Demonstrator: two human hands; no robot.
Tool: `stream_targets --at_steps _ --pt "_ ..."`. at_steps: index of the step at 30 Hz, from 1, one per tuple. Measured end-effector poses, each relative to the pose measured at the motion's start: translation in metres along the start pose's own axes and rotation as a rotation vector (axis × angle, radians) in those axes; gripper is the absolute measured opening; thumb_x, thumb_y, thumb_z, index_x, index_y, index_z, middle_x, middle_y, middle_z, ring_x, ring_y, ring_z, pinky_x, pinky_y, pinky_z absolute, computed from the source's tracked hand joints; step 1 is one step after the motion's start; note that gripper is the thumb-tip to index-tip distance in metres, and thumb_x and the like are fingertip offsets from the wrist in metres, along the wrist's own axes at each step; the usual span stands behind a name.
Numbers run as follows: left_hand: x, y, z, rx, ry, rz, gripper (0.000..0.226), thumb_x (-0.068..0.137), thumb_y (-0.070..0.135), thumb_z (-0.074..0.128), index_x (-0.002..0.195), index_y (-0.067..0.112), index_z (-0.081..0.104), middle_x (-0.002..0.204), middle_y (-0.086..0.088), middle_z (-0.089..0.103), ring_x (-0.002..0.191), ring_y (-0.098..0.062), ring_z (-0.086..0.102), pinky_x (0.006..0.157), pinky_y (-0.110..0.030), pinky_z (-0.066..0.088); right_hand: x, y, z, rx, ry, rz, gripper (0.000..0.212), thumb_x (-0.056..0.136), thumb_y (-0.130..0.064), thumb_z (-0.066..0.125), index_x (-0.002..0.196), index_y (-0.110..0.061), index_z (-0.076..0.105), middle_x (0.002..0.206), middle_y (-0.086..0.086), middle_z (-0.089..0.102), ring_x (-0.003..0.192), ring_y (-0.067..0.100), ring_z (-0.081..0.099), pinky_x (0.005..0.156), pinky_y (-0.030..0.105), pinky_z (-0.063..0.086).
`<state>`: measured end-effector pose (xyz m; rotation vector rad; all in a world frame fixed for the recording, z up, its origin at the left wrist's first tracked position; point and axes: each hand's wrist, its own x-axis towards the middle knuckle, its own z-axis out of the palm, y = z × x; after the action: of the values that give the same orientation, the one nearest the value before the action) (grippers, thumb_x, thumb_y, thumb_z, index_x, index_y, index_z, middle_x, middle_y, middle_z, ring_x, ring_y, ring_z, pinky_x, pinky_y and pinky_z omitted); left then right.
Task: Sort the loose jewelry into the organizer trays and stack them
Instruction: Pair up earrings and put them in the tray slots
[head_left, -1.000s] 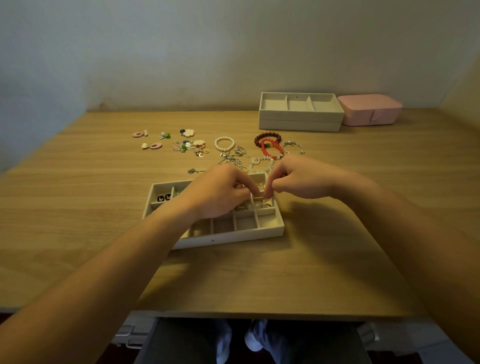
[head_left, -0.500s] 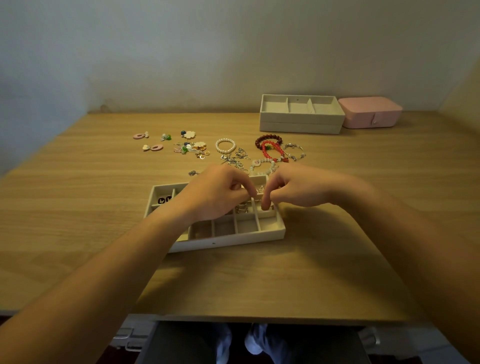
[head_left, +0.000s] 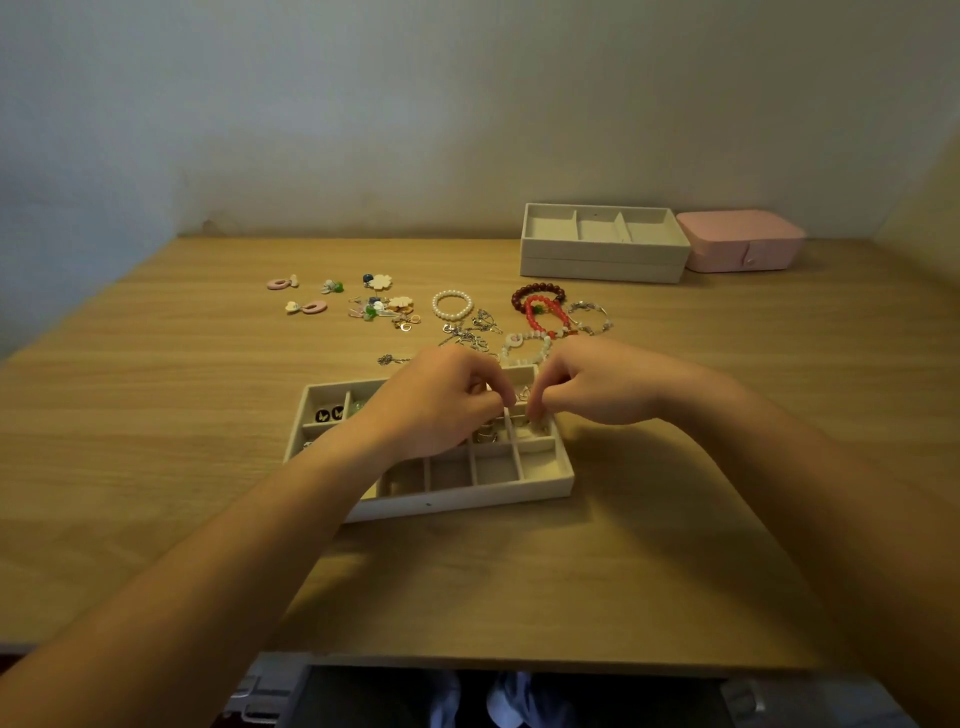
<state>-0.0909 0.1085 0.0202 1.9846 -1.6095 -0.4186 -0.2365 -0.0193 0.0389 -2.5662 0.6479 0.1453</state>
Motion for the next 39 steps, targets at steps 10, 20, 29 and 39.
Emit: stream_targets --at_steps 10,20,29,39 --pt "0.000 -0.003 0.003 0.059 -0.081 0.007 0.026 0.093 0.020 0.058 0.100 0.036 0.077 0.084 0.001 0.072 0.075 -0.014 0.061 0.068 -0.029 0.049 0.000 -0.002 -0.006 0.038 0.048 0.007 0.028 0.098 -0.016 0.054 0.102 -0.021 0.080 0.099 -0.008 0.074 0.096 0.009 0.065 0.092 0.037 0.055" --pt "0.002 0.001 0.000 0.282 -0.168 0.092 0.029 0.094 0.027 0.056 0.110 0.045 0.073 0.102 0.009 0.072 0.082 -0.010 0.058 0.074 -0.028 0.049 0.003 0.000 -0.007 0.067 0.079 -0.009 0.029 0.099 -0.014 0.052 0.098 -0.021 0.080 0.098 -0.014 0.069 0.097 0.002 0.062 0.098 0.036 0.053" --pt "-0.001 0.000 0.003 0.262 -0.145 0.140 0.024 0.092 0.026 0.059 0.103 0.041 0.076 0.089 0.018 0.067 0.076 -0.002 0.055 0.071 -0.029 0.050 0.017 -0.010 -0.016 0.225 0.203 -0.050 0.030 0.099 -0.013 0.052 0.089 -0.025 0.078 0.096 -0.018 0.064 0.097 -0.002 0.058 0.083 0.021 0.046" --pt "0.008 -0.030 -0.050 0.028 0.003 -0.046 0.021 0.096 0.019 0.058 0.090 0.033 0.072 0.081 0.012 0.066 0.068 -0.011 0.058 0.059 -0.024 0.046 0.076 -0.042 -0.022 0.314 0.257 -0.074 0.024 0.102 -0.013 0.051 0.098 -0.020 0.073 0.092 -0.010 0.064 0.085 0.005 0.058 0.067 0.017 0.046"
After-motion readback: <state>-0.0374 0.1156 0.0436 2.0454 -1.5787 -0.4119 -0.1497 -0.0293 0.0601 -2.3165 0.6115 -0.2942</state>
